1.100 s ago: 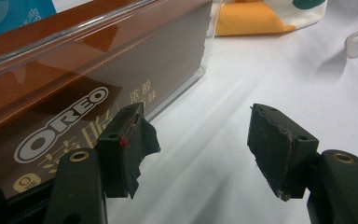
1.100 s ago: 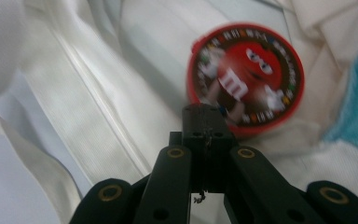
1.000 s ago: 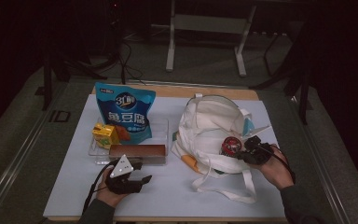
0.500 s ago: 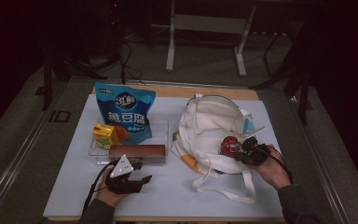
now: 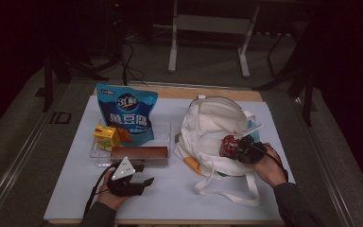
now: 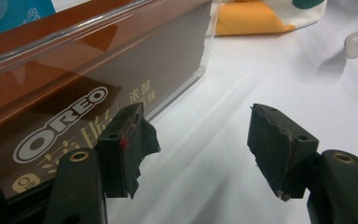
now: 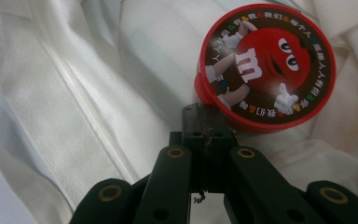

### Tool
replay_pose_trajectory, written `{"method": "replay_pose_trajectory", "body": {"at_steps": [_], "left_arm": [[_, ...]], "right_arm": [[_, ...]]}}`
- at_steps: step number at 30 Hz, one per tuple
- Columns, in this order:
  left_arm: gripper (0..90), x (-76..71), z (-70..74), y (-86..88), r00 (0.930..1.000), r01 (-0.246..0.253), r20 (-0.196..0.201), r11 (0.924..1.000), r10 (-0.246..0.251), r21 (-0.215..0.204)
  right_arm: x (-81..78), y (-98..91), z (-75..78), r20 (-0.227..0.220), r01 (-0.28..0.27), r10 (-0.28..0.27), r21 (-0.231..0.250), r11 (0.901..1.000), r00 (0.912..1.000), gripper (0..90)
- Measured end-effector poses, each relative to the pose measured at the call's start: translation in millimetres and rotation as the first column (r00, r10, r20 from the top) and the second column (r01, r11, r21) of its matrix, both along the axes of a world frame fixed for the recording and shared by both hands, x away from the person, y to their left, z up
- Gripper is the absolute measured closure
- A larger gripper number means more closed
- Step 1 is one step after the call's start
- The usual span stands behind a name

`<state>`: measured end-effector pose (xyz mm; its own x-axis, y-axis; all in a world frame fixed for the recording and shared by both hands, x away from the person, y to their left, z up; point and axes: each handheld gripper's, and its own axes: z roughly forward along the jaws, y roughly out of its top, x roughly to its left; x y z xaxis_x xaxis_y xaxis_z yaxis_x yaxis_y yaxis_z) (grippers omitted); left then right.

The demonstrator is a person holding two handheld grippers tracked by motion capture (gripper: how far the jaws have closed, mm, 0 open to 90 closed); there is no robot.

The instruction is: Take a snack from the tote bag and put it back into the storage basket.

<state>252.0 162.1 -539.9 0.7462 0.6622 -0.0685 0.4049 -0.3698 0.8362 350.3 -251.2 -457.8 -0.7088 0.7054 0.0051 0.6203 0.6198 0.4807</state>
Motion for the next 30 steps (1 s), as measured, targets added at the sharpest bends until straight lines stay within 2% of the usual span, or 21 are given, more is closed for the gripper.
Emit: {"method": "replay_pose_trajectory", "body": {"at_steps": [4, 8, 9, 10, 12, 16, 21, 26, 30], "left_arm": [[37.4, 0.0, 0.0, 0.0, 1.0000, 0.000, 0.000, 1.0000, 0.000, 0.000], [37.4, -0.2, 0.1, -0.1, 1.0000, 0.000, 0.001, 1.0000, 0.000, 0.002], [37.4, -0.2, 0.1, -0.2, 1.0000, 0.001, 0.002, 1.0000, -0.001, 0.003], [37.4, -0.2, 0.1, -0.2, 1.0000, 0.001, 0.002, 1.0000, -0.001, 0.003], [37.4, -0.1, 0.1, -0.2, 1.0000, 0.000, 0.000, 1.0000, 0.000, 0.003], [37.4, 0.0, 0.0, -0.1, 1.0000, 0.002, -0.001, 1.0000, -0.002, 0.002], [37.4, 0.0, 0.0, -0.3, 1.0000, 0.003, -0.002, 1.0000, -0.003, 0.002], [37.4, 0.0, 0.0, -0.3, 1.0000, 0.004, -0.001, 1.0000, -0.004, 0.003], [37.4, 0.0, 0.0, -0.4, 1.0000, 0.005, -0.003, 1.0000, -0.005, 0.002]], "right_arm": [[-3.3, 3.9, 5.1, 0.002, -0.021, 0.021, 0.023, 0.9995, 0.9998, 89.7], [-5.0, 4.5, 13.9, 0.023, -0.037, 0.036, 0.035, 0.9987, 0.9991, 85.5], [-4.2, 4.2, 18.6, 0.032, -0.043, 0.042, 0.035, 0.9985, 0.9986, 79.7], [-4.2, 4.2, 18.6, 0.032, -0.043, 0.042, 0.035, 0.9985, 0.9986, 79.7], [-2.0, 3.5, 23.0, 0.051, -0.041, 0.040, 0.016, 0.9990, 0.9979, 69.4], [3.6, 0.7, 24.5, 0.075, -0.030, 0.031, -0.008, 0.9995, 0.9967, 59.9], [7.1, -1.2, 25.7, 0.087, -0.023, 0.024, -0.007, 0.9997, 0.9959, 56.3], [12.2, -0.5, 25.5, 0.105, -0.014, 0.019, -0.042, 0.9990, 0.9943, 46.2], [16.2, -1.1, 23.7, 0.101, -0.010, 0.016, -0.052, 0.9986, 0.9948, 43.4]]}}
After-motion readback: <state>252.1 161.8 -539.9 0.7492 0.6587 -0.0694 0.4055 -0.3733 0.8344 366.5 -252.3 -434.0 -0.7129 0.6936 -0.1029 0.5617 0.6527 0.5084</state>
